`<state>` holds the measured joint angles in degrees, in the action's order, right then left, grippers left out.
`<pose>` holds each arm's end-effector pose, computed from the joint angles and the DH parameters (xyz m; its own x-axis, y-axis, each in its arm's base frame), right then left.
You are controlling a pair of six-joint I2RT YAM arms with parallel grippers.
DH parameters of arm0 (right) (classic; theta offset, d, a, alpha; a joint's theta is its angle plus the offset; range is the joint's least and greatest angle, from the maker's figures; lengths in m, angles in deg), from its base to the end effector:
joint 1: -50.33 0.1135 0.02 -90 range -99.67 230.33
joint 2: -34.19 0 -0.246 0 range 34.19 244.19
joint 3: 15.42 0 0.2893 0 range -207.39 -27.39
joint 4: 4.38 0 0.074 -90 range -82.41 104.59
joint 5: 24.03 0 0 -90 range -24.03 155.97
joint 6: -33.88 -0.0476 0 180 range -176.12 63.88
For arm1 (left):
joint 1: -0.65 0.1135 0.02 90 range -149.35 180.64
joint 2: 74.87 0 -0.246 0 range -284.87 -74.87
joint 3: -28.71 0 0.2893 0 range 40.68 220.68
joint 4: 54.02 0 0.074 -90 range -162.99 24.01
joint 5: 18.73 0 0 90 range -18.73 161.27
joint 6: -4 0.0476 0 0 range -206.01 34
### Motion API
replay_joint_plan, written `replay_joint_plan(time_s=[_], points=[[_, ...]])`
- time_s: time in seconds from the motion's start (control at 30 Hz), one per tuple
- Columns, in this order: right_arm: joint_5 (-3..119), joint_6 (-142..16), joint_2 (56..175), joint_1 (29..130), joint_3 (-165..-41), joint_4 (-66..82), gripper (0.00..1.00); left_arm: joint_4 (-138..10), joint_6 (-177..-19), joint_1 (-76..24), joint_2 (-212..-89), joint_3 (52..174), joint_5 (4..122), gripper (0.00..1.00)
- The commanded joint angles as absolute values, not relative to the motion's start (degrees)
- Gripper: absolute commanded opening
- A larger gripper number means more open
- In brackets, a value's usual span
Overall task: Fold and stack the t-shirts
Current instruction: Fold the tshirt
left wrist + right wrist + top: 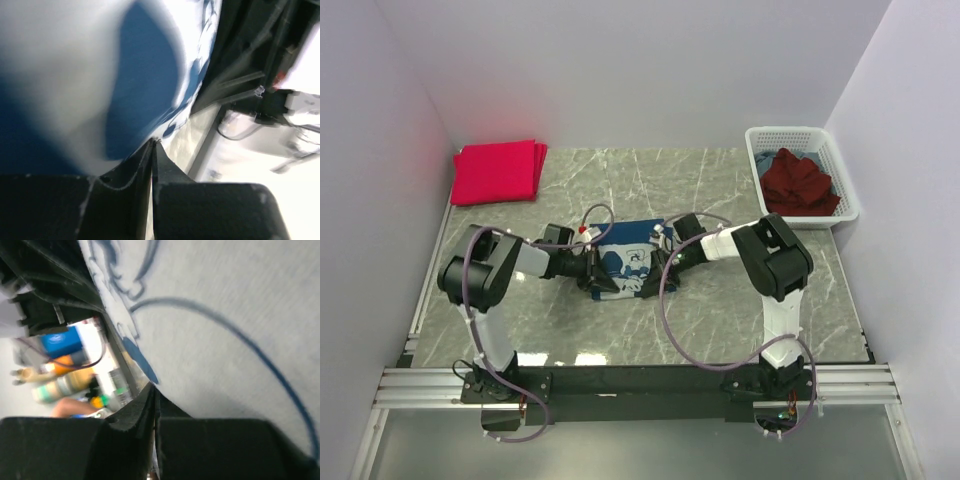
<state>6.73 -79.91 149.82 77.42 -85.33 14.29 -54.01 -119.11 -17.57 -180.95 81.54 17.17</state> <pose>0.3116 0.2053 0.0395 -0.9620 -0.2603 -0.0829 -0.1919 0.4275 0.8834 0.2940 -0.1374 0.0364 -0.9891 -0.0116 -0.1468 0.1236 0.4764 -0.8705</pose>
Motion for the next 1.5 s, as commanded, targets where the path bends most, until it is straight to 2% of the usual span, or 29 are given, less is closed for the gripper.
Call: replay_joint_plan(time_s=[0.0, 0.1, 0.23, 0.4, 0.53, 0.73, 1.07, 1.13, 1.3, 1.47], points=[[7.69, -77.93, 151.17, 74.68, -83.39, 12.68, 0.04, -59.04, -112.12, -14.39, -184.20, 82.87, 17.48, 0.10], [8.58, -76.69, 151.43, 72.49, -82.41, 13.99, 0.04, -60.71, -112.11, -11.75, -185.08, 83.57, 16.95, 0.12], [7.01, -72.13, 148.28, 72.39, -83.29, 20.93, 0.04, -68.60, -105.99, -10.87, -182.45, 85.85, 15.47, 0.18], [2.97, -67.62, 138.69, 69.94, -88.55, 29.56, 0.07, -80.85, -94.10, -10.60, -171.21, 89.98, 13.44, 0.21], [2.34, -76.75, 142.36, 66.51, -96.89, 21.40, 0.08, -72.00, -102.57, -10.61, -167.68, 92.18, 14.06, 0.24], [3.57, -91.35, 151.50, 67.47, -103.14, 3.92, 0.09, -55.48, -117.35, -10.60, -177.77, 98.95, 17.30, 0.26], [9.98, -103.21, 165.58, 65.54, -106.32, -10.67, 0.09, -44.90, -126.34, -6.92, -194.38, 101.77, 22.14, 0.30], [11.04, -104.02, 166.28, 64.66, -105.71, -10.78, 0.12, -44.99, -127.13, -5.34, -195.53, 101.50, 22.23, 0.30], [13.42, -106.48, 164.45, 62.03, -103.07, -12.10, 0.27, -45.95, -128.98, -2.17, -195.02, 99.84, 21.27, 0.35], [14.29, -102.02, 154.88, 60.62, -103.51, -7.21, 0.43, -54.82, -119.95, 0.38, -182.73, 100.27, 19.24, 0.47]])
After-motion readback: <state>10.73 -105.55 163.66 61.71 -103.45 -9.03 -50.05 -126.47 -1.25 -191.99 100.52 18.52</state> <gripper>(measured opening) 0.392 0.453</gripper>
